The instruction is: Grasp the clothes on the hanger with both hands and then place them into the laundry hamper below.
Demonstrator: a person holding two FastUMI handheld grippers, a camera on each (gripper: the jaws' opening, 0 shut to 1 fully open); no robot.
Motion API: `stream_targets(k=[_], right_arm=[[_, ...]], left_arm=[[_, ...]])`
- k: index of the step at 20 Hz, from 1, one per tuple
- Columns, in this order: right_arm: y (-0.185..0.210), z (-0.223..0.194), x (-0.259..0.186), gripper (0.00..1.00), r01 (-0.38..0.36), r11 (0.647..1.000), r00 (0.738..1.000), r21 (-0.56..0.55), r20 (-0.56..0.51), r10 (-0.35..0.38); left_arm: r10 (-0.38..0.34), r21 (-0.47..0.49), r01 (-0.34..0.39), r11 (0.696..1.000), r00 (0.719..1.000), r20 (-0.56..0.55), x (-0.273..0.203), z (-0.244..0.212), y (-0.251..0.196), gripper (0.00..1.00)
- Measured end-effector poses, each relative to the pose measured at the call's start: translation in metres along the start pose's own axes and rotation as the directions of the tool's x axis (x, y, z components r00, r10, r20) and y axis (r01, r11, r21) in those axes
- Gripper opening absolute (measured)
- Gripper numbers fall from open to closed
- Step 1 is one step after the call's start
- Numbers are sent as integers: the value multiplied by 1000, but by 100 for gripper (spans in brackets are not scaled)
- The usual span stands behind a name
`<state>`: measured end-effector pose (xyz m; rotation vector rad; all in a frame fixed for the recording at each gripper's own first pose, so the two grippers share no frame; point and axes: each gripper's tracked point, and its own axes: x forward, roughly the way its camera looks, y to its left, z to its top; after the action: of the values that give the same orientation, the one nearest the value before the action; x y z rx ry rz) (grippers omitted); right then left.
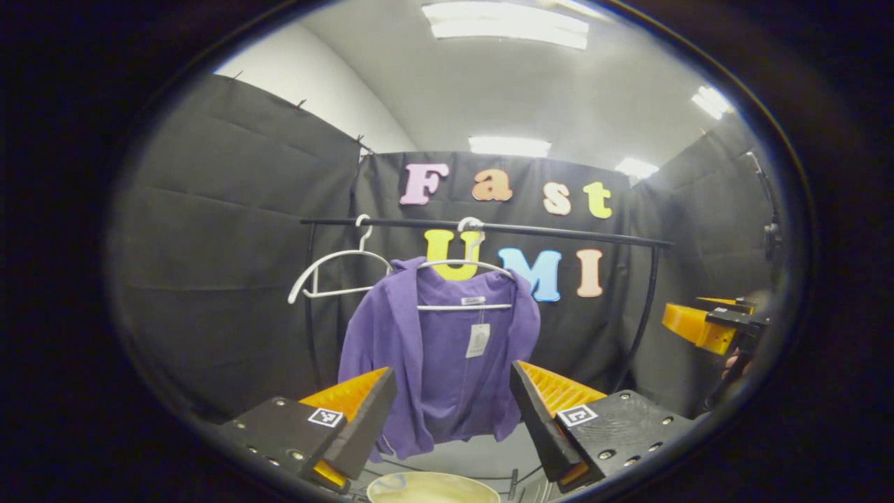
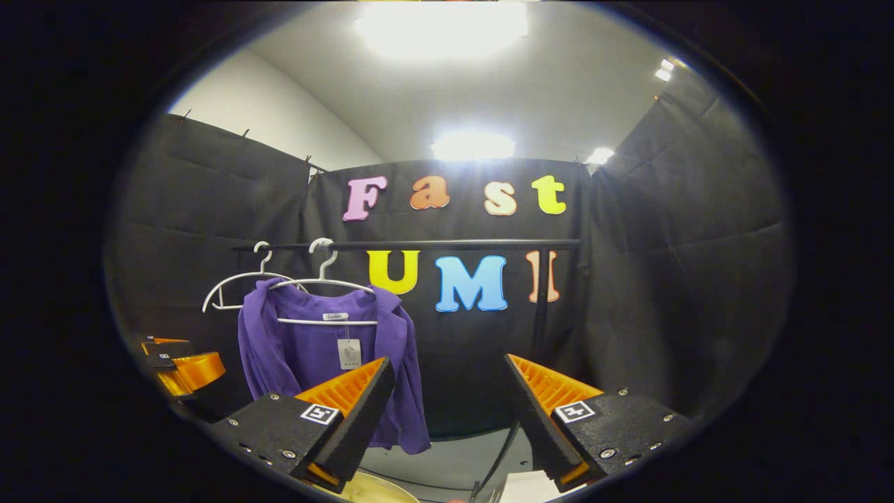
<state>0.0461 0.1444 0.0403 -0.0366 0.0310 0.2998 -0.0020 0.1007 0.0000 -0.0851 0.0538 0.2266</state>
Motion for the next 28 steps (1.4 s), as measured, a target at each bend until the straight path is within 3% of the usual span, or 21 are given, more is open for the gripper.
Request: stream_targets(k=[6,12,15,19,20,21,26,28], right_arm=[[35,18,58,96,-48,998,999,47,3,48],[73,-10,128,96,-103,990,993,95,-56,108],[89,-28,168,96,-130,987,986,90,-90,138],[102,-51,213,96,-148,982,979,115,-121,161],[104,-57,223,96,-151,981,977,123,-131,166],[106,-62,232,96,-152,980,975,130,-142,170],[112,-84,271,96,-170,980,970,103,-160,185],[112,-90,283,96,-169,981,971,94,-157,183]], left_arm=[[72,-5,-72,997,997,22,42,14,33,99],[149,16,-149,989,989,0,101,2,53,94],[163,-5,-163,987,987,-12,133,-7,57,99],[194,21,-193,981,981,-31,173,-16,60,99],[204,24,-204,979,978,-37,181,-19,61,94],[214,29,-213,977,976,-41,189,-22,62,99],[291,46,-289,956,954,-73,220,-39,73,99],[317,58,-313,948,946,-75,227,-44,77,94]])
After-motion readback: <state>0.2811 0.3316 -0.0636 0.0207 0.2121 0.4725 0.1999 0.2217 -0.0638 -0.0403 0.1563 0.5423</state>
